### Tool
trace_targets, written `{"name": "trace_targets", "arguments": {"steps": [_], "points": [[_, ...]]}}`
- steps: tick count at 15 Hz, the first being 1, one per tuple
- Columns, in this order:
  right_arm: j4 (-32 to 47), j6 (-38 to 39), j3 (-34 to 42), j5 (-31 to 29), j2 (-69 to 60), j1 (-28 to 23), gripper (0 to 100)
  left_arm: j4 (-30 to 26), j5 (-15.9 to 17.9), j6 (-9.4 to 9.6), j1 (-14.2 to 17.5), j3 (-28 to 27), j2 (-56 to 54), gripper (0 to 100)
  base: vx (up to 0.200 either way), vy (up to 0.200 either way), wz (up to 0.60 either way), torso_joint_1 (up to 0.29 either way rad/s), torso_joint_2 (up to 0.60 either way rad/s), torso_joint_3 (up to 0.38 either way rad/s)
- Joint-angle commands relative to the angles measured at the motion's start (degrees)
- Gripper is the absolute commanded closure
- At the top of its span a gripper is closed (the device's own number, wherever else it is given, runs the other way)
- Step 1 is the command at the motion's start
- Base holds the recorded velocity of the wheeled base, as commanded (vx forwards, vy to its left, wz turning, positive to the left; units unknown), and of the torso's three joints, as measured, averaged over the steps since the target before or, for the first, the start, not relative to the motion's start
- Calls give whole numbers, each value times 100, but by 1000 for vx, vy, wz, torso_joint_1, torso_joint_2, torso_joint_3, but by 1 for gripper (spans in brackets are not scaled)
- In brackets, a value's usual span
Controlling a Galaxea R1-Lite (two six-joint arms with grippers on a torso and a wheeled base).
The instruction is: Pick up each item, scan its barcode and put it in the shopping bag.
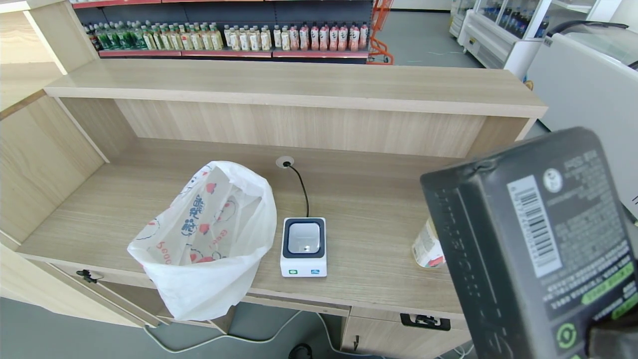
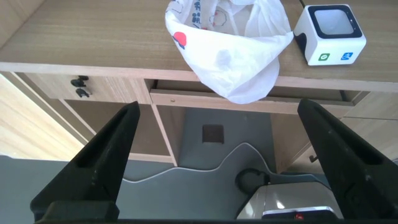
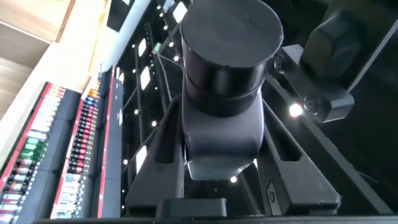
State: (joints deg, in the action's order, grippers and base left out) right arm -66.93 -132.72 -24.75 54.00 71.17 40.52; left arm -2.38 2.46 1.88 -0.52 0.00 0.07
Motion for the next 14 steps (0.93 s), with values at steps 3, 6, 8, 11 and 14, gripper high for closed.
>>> {"name": "trace_targets", "arguments": {"steps": [3,6,8,11,14], "points": [[101,-8,5,5,-50,-9,100,0,0,6,0,0,1,0,0,0,0,0,0,0],[101,-8,14,5,-68,-18,100,0,0,6,0,0,1,0,0,0,0,0,0,0],[101,-8,14,5,-94,-18,100,0,0,-3,0,0,1,0,0,0,0,0,0,0],[101,-17,14,5,-86,-9,100,0,0,-3,0,0,1,0,0,0,0,0,0,0],[110,-26,23,5,-86,-9,100,0,0,6,0,0,1,0,0,0,0,0,0,0]]}}
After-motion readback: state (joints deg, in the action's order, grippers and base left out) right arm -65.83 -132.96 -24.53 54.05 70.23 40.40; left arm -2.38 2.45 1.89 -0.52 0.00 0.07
